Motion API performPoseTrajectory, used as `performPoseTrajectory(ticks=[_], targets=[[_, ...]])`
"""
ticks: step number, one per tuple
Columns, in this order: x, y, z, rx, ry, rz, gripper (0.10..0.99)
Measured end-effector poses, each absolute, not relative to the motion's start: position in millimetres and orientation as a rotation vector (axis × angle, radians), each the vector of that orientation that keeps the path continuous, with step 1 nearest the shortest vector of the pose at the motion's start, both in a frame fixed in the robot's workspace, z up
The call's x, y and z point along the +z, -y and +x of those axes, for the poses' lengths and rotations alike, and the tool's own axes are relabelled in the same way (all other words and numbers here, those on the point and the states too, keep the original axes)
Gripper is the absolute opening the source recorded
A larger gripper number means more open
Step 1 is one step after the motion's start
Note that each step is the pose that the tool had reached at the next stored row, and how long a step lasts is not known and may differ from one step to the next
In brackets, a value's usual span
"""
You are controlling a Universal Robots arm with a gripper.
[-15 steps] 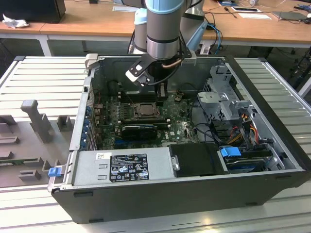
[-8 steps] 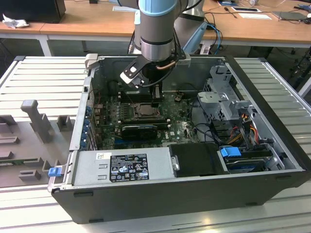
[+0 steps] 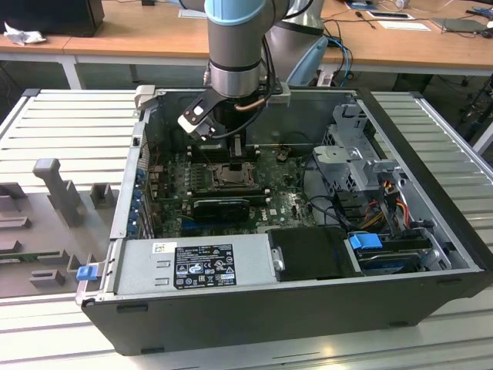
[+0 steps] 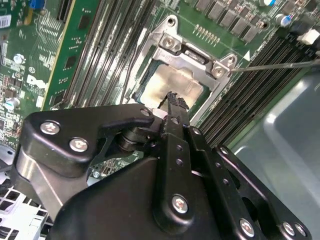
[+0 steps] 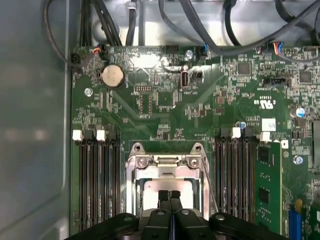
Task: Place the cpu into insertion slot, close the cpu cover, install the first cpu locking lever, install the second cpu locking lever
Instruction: 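Close the cpu cover, then install the first cpu locking lever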
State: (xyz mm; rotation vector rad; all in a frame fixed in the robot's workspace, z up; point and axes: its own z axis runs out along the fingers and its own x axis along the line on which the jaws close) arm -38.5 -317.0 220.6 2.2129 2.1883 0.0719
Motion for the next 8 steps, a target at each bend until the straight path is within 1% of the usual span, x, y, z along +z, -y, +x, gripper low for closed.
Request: performPoseTrajectory(ticks=[8], targets=[[222.8,317.0,-47.6,0.072,-2.188,2.213,0.106]])
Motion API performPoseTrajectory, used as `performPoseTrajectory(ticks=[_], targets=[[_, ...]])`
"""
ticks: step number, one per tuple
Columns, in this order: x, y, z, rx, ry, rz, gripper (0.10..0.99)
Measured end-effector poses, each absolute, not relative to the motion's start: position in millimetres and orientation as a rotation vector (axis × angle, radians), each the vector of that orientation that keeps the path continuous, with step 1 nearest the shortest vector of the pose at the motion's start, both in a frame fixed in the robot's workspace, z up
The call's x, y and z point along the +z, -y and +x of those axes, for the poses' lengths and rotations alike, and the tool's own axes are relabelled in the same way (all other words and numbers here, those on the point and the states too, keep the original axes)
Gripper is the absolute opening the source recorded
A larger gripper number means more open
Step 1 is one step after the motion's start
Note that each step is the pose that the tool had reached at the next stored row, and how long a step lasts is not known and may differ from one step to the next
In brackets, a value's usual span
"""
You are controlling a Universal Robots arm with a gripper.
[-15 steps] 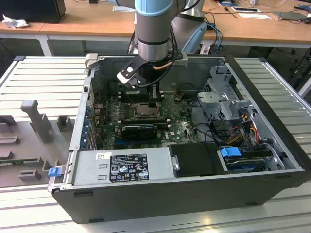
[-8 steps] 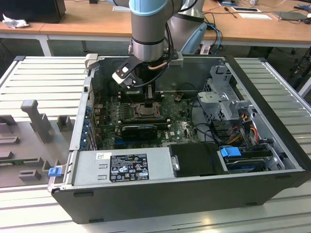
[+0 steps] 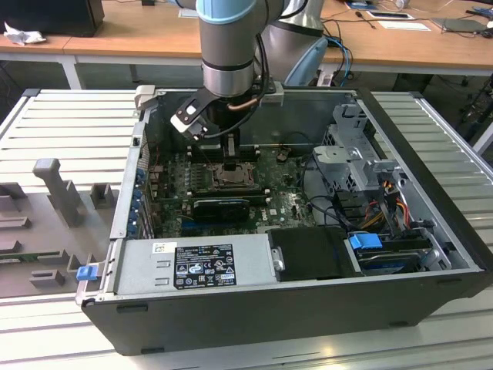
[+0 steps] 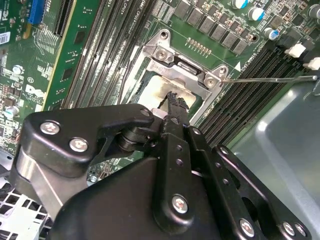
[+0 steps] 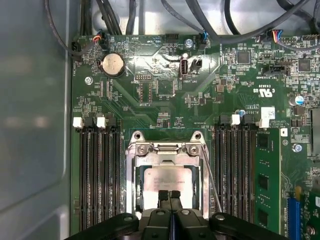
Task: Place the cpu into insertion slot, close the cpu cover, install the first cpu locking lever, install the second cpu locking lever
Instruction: 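Install the first cpu locking lever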
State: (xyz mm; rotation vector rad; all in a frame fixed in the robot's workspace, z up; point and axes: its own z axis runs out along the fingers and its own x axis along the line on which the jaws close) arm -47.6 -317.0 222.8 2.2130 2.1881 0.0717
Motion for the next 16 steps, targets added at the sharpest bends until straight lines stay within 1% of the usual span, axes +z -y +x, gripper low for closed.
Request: performPoseTrajectory(ticks=[13,16], targets=[[244.8,317.0,-47.5,0.057,-2.182,2.206,0.106],[256.7,316.9,-47.6,0.044,-2.179,2.198,0.106]])
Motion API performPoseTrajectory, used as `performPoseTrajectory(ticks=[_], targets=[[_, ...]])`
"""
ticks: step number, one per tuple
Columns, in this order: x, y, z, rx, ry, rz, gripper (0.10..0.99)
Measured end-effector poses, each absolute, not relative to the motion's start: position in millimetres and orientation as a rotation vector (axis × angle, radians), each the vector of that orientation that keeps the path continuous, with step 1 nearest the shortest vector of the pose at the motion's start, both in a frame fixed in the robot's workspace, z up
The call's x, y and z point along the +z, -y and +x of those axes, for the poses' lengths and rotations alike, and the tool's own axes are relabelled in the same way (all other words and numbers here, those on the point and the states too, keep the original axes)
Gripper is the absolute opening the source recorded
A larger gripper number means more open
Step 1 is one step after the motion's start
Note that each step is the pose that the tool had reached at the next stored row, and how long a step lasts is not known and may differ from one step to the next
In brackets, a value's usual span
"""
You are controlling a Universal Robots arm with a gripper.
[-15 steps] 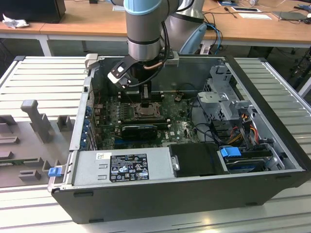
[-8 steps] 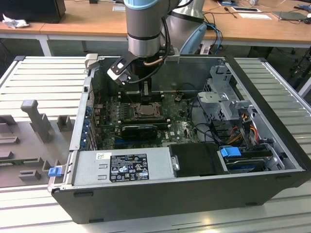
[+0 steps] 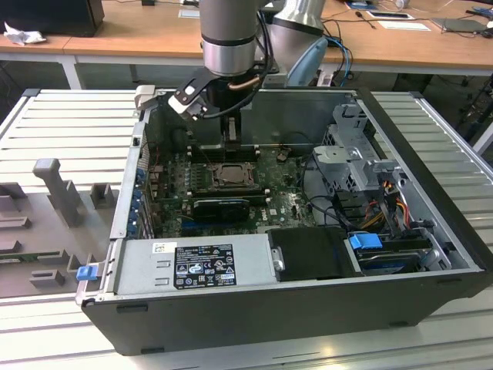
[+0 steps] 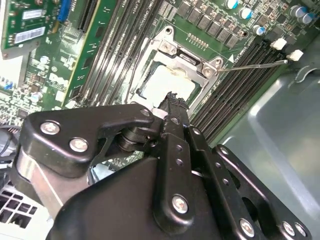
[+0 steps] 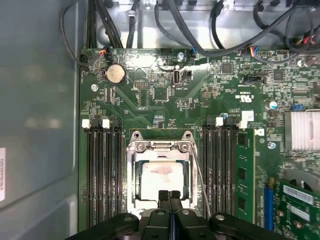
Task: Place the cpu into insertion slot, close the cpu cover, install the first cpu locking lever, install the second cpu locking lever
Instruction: 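Install the first cpu locking lever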
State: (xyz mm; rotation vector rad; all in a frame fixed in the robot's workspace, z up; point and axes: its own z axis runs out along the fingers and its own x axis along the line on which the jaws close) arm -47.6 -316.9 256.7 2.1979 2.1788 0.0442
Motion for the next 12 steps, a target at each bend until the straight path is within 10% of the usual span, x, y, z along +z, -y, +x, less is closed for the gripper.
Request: performPoseTrajectory(ticks=[12], targets=[[257.0,316.9,-48.0,0.038,-2.424,1.924,0.106]])
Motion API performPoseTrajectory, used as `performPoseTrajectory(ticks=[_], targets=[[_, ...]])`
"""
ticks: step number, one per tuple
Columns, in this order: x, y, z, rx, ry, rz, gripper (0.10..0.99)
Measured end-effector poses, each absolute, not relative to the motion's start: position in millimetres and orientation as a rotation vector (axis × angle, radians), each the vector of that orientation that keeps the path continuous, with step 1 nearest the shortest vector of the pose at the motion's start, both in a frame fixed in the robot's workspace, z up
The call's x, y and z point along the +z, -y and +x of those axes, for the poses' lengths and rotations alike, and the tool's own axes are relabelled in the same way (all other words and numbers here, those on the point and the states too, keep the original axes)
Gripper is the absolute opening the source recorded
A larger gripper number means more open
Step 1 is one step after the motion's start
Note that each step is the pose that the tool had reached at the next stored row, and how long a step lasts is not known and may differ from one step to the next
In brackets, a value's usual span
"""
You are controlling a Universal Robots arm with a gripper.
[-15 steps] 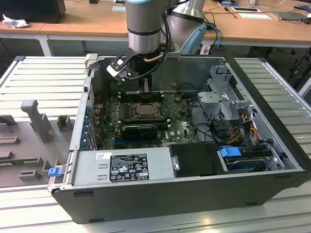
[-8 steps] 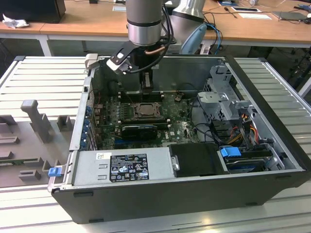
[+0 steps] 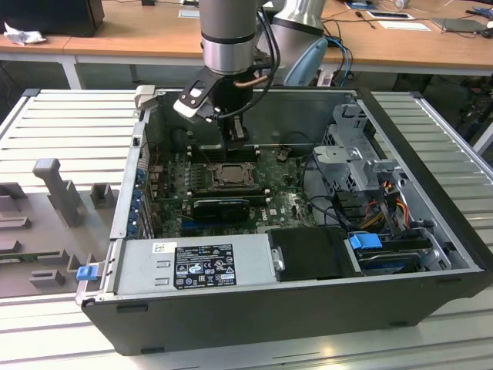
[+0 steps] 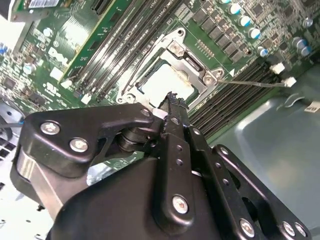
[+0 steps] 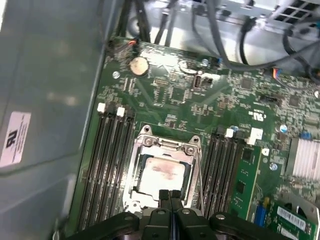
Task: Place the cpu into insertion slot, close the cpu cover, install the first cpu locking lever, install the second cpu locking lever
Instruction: 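Install the first cpu locking lever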
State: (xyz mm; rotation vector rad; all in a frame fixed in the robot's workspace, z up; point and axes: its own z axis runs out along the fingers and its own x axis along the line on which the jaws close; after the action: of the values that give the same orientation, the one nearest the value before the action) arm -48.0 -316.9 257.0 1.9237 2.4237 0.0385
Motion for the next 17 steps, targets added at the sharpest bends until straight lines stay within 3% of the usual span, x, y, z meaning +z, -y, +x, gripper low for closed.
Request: performPoseTrajectory(ticks=[17], targets=[[256.2,316.9,-48.1,0.010,-2.749,1.401,0.106]])
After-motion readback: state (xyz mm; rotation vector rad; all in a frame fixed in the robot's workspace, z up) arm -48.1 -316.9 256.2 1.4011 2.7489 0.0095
